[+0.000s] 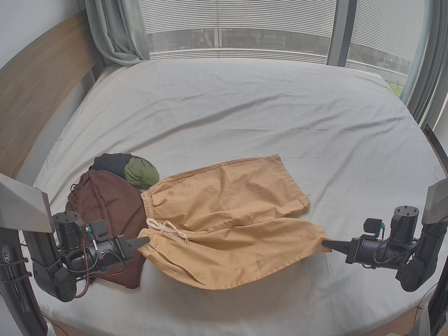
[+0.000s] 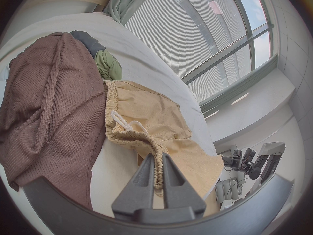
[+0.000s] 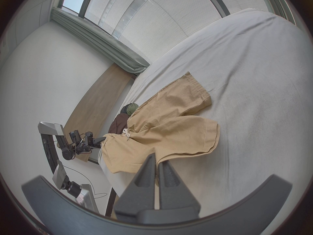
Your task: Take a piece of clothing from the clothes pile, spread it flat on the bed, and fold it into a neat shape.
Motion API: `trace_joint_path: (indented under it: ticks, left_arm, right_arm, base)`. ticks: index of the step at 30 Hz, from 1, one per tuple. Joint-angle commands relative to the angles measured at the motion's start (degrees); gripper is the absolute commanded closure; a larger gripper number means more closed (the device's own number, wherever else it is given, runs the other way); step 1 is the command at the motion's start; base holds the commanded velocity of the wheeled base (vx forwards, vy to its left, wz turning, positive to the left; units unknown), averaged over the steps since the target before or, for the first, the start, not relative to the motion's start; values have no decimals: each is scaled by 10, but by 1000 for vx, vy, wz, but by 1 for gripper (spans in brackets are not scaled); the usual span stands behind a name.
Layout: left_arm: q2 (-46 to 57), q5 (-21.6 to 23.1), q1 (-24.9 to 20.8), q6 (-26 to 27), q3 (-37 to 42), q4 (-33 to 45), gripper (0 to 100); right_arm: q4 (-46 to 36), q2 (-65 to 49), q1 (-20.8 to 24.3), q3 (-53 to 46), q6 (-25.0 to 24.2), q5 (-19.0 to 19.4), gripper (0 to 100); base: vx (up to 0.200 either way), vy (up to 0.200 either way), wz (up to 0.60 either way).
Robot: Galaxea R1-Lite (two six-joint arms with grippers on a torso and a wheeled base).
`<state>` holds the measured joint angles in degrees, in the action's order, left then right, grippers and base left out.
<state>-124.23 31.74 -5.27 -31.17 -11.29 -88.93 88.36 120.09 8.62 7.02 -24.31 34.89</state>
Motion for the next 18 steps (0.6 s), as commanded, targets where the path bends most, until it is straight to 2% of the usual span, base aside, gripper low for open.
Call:
trace_joint_path:
  ticks: [1,7,14,18]
  left_arm:
    - [3,-1,2,-6,-4,-2,100]
    - [23,-25,-5,-51,-22,-2,100]
    - [22,-42,-7,-57,-34,-2,100]
    - [19,-67,-8,-62,-48,-2,100]
  right_arm:
    - [1,-7,-3,9,-1,0,100]
    - [1,-16,-1,43,-37,-1,100]
    - [-1,-14,-4,82,-44,-2,100]
    - [-34,-13,-13,129,-50,-2,100]
  base:
    - [0,0,0]
    - [0,0,0]
    - [0,0,0]
    - [0,0,0]
